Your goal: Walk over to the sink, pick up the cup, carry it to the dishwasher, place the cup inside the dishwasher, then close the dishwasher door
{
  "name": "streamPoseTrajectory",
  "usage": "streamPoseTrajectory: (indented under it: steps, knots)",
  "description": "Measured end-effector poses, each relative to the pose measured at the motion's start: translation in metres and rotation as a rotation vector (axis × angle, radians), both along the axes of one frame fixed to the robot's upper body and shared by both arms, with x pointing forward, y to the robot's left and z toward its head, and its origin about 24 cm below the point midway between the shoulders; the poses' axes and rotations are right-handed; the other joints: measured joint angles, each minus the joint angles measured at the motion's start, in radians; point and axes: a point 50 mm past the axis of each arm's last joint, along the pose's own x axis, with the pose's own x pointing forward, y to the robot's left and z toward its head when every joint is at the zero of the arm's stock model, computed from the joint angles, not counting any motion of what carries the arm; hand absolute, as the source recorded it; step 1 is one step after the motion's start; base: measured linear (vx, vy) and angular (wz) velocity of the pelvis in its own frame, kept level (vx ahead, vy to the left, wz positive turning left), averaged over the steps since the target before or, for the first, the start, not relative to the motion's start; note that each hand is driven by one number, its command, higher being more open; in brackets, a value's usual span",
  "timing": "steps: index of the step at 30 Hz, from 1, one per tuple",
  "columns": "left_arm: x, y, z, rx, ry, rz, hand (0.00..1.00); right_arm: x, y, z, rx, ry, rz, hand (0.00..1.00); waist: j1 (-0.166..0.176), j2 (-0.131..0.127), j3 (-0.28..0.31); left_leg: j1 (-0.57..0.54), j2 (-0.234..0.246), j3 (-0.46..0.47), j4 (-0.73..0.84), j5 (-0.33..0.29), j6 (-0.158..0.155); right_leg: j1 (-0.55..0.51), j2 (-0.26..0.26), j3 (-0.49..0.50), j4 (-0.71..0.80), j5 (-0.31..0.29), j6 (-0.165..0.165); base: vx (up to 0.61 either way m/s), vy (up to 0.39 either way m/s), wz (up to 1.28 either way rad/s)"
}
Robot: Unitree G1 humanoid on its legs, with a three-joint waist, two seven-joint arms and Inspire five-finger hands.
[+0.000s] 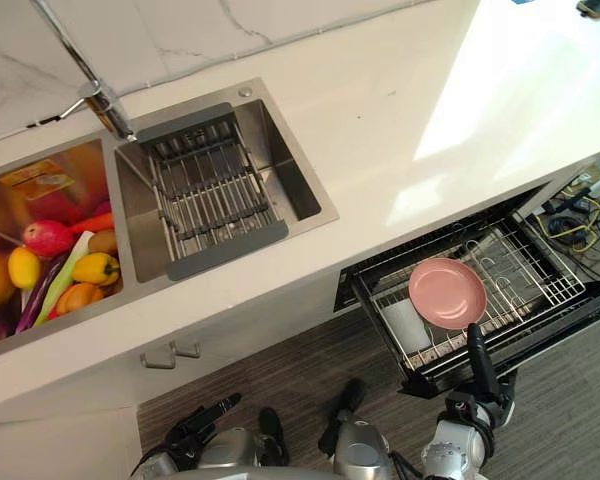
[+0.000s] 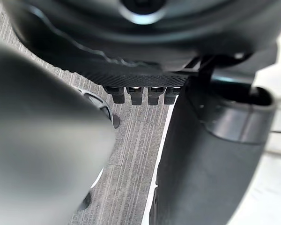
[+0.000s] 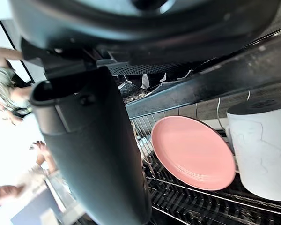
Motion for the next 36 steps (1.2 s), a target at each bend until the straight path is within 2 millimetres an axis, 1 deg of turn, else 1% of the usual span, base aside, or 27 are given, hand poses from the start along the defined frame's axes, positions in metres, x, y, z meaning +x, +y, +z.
streamPoseTrajectory:
  steps: [3, 6, 7, 8, 10, 11, 13, 14, 15, 17, 19, 20, 21, 22, 23, 24, 25, 26, 27, 28, 30, 31, 32, 33, 34, 35, 36]
  knots:
    - [-0.001, 0.000, 0.000, -0.008, -0.008, -0.005, 1.00, 0.011, -0.002, 0.005, -0.007, -0.015, 0.024, 1.00, 0.009, 0.001, -0.001, -0.017, -0.002, -0.033, -0.002, 0.016, 0.002, 0.000, -0.004, -0.033, 0.000, 0.004, 0.006, -0.01, 0.007, 0.33]
    - [-0.001, 0.000, 0.000, -0.013, -0.022, -0.010, 1.00, 0.024, 0.001, 0.010, -0.015, -0.032, 0.071, 1.00, 0.015, 0.003, -0.002, -0.025, -0.005, -0.060, -0.007, 0.032, 0.001, 0.003, -0.005, -0.060, 0.001, 0.005, 0.002, 0.00, 0.011, 0.31]
    - [0.000, 0.000, 0.001, -0.015, -0.032, -0.012, 1.00, 0.033, 0.002, 0.013, -0.015, -0.048, 0.091, 1.00, 0.026, 0.006, -0.002, -0.028, -0.005, -0.073, -0.008, 0.039, -0.001, 0.008, -0.005, -0.073, 0.001, 0.003, 0.000, -0.01, 0.007, 0.22]
    - [0.000, 0.000, 0.001, -0.016, -0.035, -0.013, 1.00, 0.037, 0.002, 0.015, -0.017, -0.051, 0.101, 1.00, 0.030, 0.008, -0.002, -0.030, -0.005, -0.079, -0.008, 0.041, -0.001, 0.010, -0.005, -0.078, 0.001, 0.001, 0.001, -0.03, 0.013, 0.27]
    - [0.001, 0.000, 0.001, -0.022, -0.045, -0.030, 1.00, 0.053, -0.003, 0.025, -0.042, -0.066, 0.156, 1.00, 0.049, 0.022, -0.002, -0.047, -0.004, -0.106, -0.002, 0.050, 0.001, 0.010, -0.005, -0.103, 0.001, -0.003, -0.003, -0.03, 0.013, 0.31]
    - [0.001, 0.000, 0.001, -0.018, -0.045, -0.038, 1.00, 0.057, -0.003, 0.027, -0.049, -0.070, 0.169, 1.00, 0.054, 0.025, -0.002, -0.051, -0.003, -0.113, 0.000, 0.052, 0.001, 0.010, -0.005, -0.109, 0.001, -0.004, -0.004, -0.03, 0.014, 0.29]
    - [-0.003, 0.002, -0.001, -0.005, -0.027, -0.064, 1.00, 0.073, -0.002, 0.037, -0.065, -0.096, 0.227, 1.00, 0.065, 0.039, -0.002, -0.060, 0.001, -0.126, 0.004, 0.059, -0.002, 0.010, -0.001, -0.124, 0.001, -0.008, -0.010, -0.02, 0.015, 0.19]
    - [-0.009, 0.001, -0.003, -0.011, -0.005, -0.067, 1.00, 0.082, 0.000, 0.042, -0.076, -0.113, 0.269, 1.00, 0.069, 0.045, -0.001, -0.063, 0.004, -0.131, 0.004, 0.063, -0.004, 0.010, 0.002, -0.129, 0.001, -0.010, -0.013, -0.01, 0.013, 0.10]
    - [-0.012, 0.001, -0.004, -0.012, 0.005, -0.066, 1.00, 0.085, 0.002, 0.044, -0.082, -0.120, 0.299, 1.00, 0.073, 0.047, 0.000, -0.064, 0.006, -0.132, 0.004, 0.065, -0.005, 0.010, 0.005, -0.130, 0.001, -0.011, -0.015, -0.01, 0.014, 0.08]
    - [-0.019, 0.001, -0.006, -0.017, 0.023, -0.058, 1.00, 0.094, 0.012, 0.047, -0.099, -0.159, 0.412, 1.00, 0.091, 0.049, 0.000, -0.067, 0.015, -0.139, -0.001, 0.071, -0.003, 0.010, 0.014, -0.135, 0.004, -0.017, -0.024, -0.01, 0.007, 0.07]
    - [-0.019, 0.002, -0.006, -0.016, 0.008, -0.052, 1.00, 0.096, 0.021, 0.047, -0.098, -0.206, 0.488, 1.00, 0.090, 0.047, 0.001, -0.066, 0.023, -0.144, -0.003, 0.075, -0.004, 0.008, 0.017, -0.140, 0.018, -0.026, -0.034, -0.01, 0.004, 0.02]
    - [-0.018, 0.002, -0.005, -0.015, -0.002, -0.055, 1.00, 0.098, 0.028, 0.046, -0.096, -0.208, 0.527, 1.00, 0.090, 0.047, 0.001, -0.065, 0.027, -0.143, 0.000, 0.075, -0.006, 0.009, 0.021, -0.140, 0.021, -0.029, -0.036, -0.05, 0.019, -0.05]
    - [-0.017, 0.002, -0.005, -0.023, -0.010, -0.059, 1.00, 0.101, 0.037, 0.045, -0.117, -0.192, 0.601, 1.00, 0.090, 0.047, 0.001, -0.066, 0.031, -0.142, 0.000, 0.073, -0.011, 0.009, 0.027, -0.140, 0.015, -0.030, -0.037, -0.06, 0.017, -0.06]
    - [-0.016, 0.002, -0.004, -0.024, -0.014, -0.061, 1.00, 0.103, 0.042, 0.047, -0.132, -0.201, 0.646, 1.00, 0.091, 0.047, 0.001, -0.067, 0.035, -0.141, 0.000, 0.071, -0.007, 0.009, 0.031, -0.140, 0.011, -0.031, -0.039, -0.08, 0.006, -0.09]
    - [-0.017, 0.001, -0.004, -0.029, -0.009, -0.062, 1.00, 0.108, 0.051, 0.049, -0.183, -0.179, 0.721, 1.00, 0.095, 0.047, 0.001, -0.068, 0.045, -0.136, 0.000, 0.069, -0.003, 0.009, 0.044, -0.136, 0.001, -0.044, -0.033, -0.08, -0.022, -0.16]
    - [-0.016, -0.004, -0.005, -0.048, -0.009, -0.058, 1.00, 0.108, 0.058, 0.047, -0.278, -0.107, 0.830, 1.00, 0.106, 0.060, 0.002, -0.076, 0.078, -0.126, -0.002, 0.070, -0.002, -0.007, 0.055, -0.126, 0.046, -0.048, -0.049, -0.07, -0.043, -0.07]
    - [-0.016, -0.005, -0.005, -0.056, -0.009, -0.055, 1.00, 0.107, 0.061, 0.045, -0.332, -0.066, 0.883, 1.00, 0.103, 0.065, 0.005, -0.078, 0.088, -0.134, 0.004, 0.073, -0.005, -0.016, 0.043, -0.094, 0.116, -0.074, -0.092, -0.02, -0.052, 0.19]
    - [-0.015, -0.002, -0.004, -0.054, -0.014, -0.056, 1.00, 0.100, 0.069, 0.037, -0.406, 0.003, 0.974, 1.00, 0.103, 0.050, -0.001, -0.079, 0.084, -0.147, 0.013, 0.082, -0.019, -0.011, 0.042, -0.059, 0.113, -0.118, -0.061, 0.03, -0.107, 0.38]
    - [-0.017, -0.002, -0.004, -0.069, -0.023, -0.040, 1.00, 0.095, 0.070, 0.032, -0.464, 0.056, 1.021, 1.00, 0.104, 0.044, -0.008, -0.082, 0.096, -0.158, 0.010, 0.085, -0.024, 0.004, 0.067, -0.075, 0.077, -0.119, -0.061, 0.03, -0.116, 0.33]
    - [-0.017, -0.002, -0.004, -0.076, -0.030, -0.033, 1.00, 0.091, 0.071, 0.029, -0.487, 0.079, 1.041, 1.00, 0.105, 0.039, -0.010, -0.081, 0.102, -0.159, 0.006, 0.092, -0.032, 0.007, 0.076, -0.077, 0.068, -0.119, -0.061, 0.03, -0.141, 0.12]
    - [-0.019, 0.003, -0.003, -0.078, -0.049, -0.033, 1.00, 0.080, 0.079, 0.018, -0.541, 0.156, 1.140, 1.00, 0.106, 0.012, -0.023, -0.081, 0.098, -0.157, -0.015, 0.094, -0.033, 0.000, 0.089, -0.076, 0.048, -0.121, -0.063, 0.04, -0.050, 0.00]
    - [-0.020, 0.005, -0.003, -0.077, -0.055, -0.037, 1.00, 0.067, 0.089, 0.005, -0.563, 0.217, 1.214, 1.00, 0.106, -0.006, -0.036, -0.079, 0.078, -0.154, -0.027, 0.093, -0.032, -0.012, 0.091, -0.076, 0.045, -0.131, -0.057, 0.10, 0.033, 0.02]
    - [-0.022, 0.005, -0.003, -0.082, -0.056, -0.039, 1.00, 0.050, 0.095, -0.011, -0.543, 0.288, 1.262, 1.00, 0.105, -0.010, -0.054, -0.073, 0.062, -0.146, -0.039, 0.090, -0.027, -0.026, 0.095, -0.089, 0.062, -0.150, -0.051, 0.12, 0.063, 0.09]
    - [-0.022, 0.005, -0.003, -0.092, -0.061, -0.038, 1.00, 0.036, 0.101, -0.024, -0.507, 0.346, 1.285, 1.00, 0.101, -0.017, -0.058, -0.060, 0.059, -0.148, -0.054, 0.093, -0.033, -0.035, 0.090, -0.095, 0.094, -0.157, -0.057, 0.15, 0.095, 0.18]
    - [-0.023, 0.010, -0.003, -0.082, -0.054, -0.037, 1.00, 0.015, 0.107, -0.041, -0.461, 0.432, 1.310, 1.00, 0.100, -0.029, -0.061, -0.051, 0.059, -0.147, -0.056, 0.092, -0.033, -0.036, 0.082, -0.098, 0.130, -0.175, -0.066, 0.11, 0.069, 0.13]
    - [-0.024, 0.010, -0.003, -0.084, -0.051, -0.032, 1.00, 0.006, 0.108, -0.048, -0.442, 0.473, 1.322, 1.00, 0.101, -0.032, -0.063, -0.045, 0.059, -0.147, -0.055, 0.090, -0.032, -0.036, 0.076, -0.098, 0.150, -0.186, -0.062, 0.11, 0.070, 0.08]
    - [-0.026, 0.011, -0.003, -0.087, -0.042, -0.031, 1.00, -0.015, 0.105, -0.060, -0.408, 0.551, 1.337, 1.00, 0.096, -0.041, -0.064, -0.036, 0.055, -0.147, -0.050, 0.086, -0.027, -0.044, 0.051, -0.100, 0.206, -0.215, -0.050, 0.06, 0.047, 0.03]
